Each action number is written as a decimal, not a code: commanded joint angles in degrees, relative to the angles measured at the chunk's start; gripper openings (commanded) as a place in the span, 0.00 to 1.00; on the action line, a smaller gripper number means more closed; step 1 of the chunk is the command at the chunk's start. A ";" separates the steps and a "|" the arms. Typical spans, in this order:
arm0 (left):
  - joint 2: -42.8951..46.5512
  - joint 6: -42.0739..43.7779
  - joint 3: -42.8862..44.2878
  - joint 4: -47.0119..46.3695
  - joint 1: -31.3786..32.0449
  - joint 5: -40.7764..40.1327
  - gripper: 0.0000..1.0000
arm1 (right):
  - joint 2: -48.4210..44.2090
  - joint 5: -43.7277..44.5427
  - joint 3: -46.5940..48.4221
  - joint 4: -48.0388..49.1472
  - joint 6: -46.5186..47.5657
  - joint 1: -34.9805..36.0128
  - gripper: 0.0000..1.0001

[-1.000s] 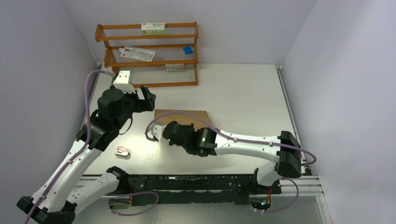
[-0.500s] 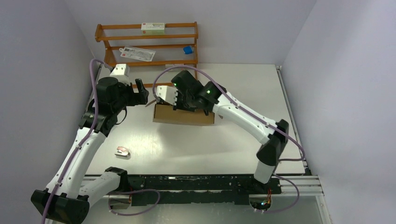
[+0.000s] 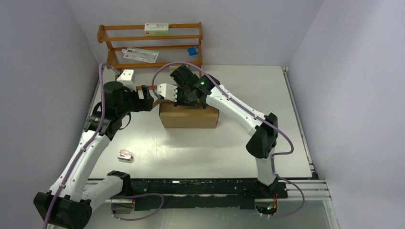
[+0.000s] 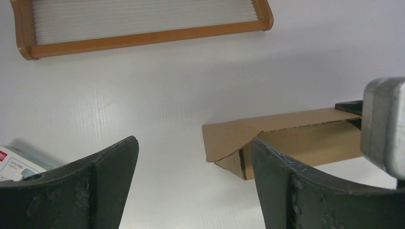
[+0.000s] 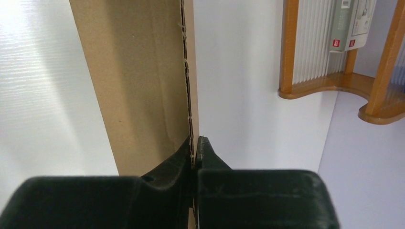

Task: Fold the paper box

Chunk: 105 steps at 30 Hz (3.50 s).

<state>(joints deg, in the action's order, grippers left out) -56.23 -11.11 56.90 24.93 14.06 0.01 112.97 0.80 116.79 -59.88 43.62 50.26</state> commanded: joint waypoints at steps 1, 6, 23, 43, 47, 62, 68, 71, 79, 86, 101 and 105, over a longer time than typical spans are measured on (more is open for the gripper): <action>-0.01 1.72 -0.79 -2.57 -0.62 2.49 0.91 | 1.84 0.67 1.54 -1.28 0.31 -0.80 0.11; -0.56 2.97 -1.00 -3.08 -0.61 4.78 0.91 | -0.87 1.64 -0.26 2.44 -0.46 -0.87 0.36; -5.69 7.15 6.69 0.95 -0.62 11.72 0.88 | -26.54 8.07 -26.56 25.96 -18.38 -4.80 0.75; -16.04 10.26 14.51 7.17 -0.59 11.42 0.75 | -33.95 5.94 -40.75 29.24 -36.09 -18.86 0.58; -17.45 10.41 14.44 7.17 -0.53 12.63 0.73 | -34.13 4.76 -42.31 30.27 -35.90 -19.21 0.51; -20.14 10.41 15.00 7.41 0.17 15.32 0.47 | -33.78 1.92 -42.96 30.04 -35.99 -19.33 0.13; -18.42 9.27 14.36 6.63 0.52 16.97 0.23 | -34.15 1.07 -43.31 30.16 -37.07 -19.34 0.04; -16.77 7.50 13.29 5.65 0.82 16.58 0.17 | -34.09 0.91 -42.99 29.93 -39.03 -19.35 0.00; -15.09 0.48 12.50 5.24 1.98 14.70 0.13 | -33.44 2.12 -41.65 28.58 -47.59 -19.30 0.00; -16.89 -2.48 10.93 5.57 3.71 13.96 0.10 | -32.71 2.20 -39.99 27.37 -55.65 -19.10 0.00; -19.54 -8.31 12.33 5.27 11.14 7.33 0.08 | -28.03 12.90 -35.94 21.57 -70.03 -14.18 0.00; -20.68 -8.69 13.52 6.03 12.24 6.41 0.09 | -26.95 18.77 -35.64 21.04 -68.82 -11.08 0.00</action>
<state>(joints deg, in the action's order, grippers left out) -74.83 -17.28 68.75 30.68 23.57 3.51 83.90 18.48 79.83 -38.28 -22.96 35.16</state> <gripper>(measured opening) 0.094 0.018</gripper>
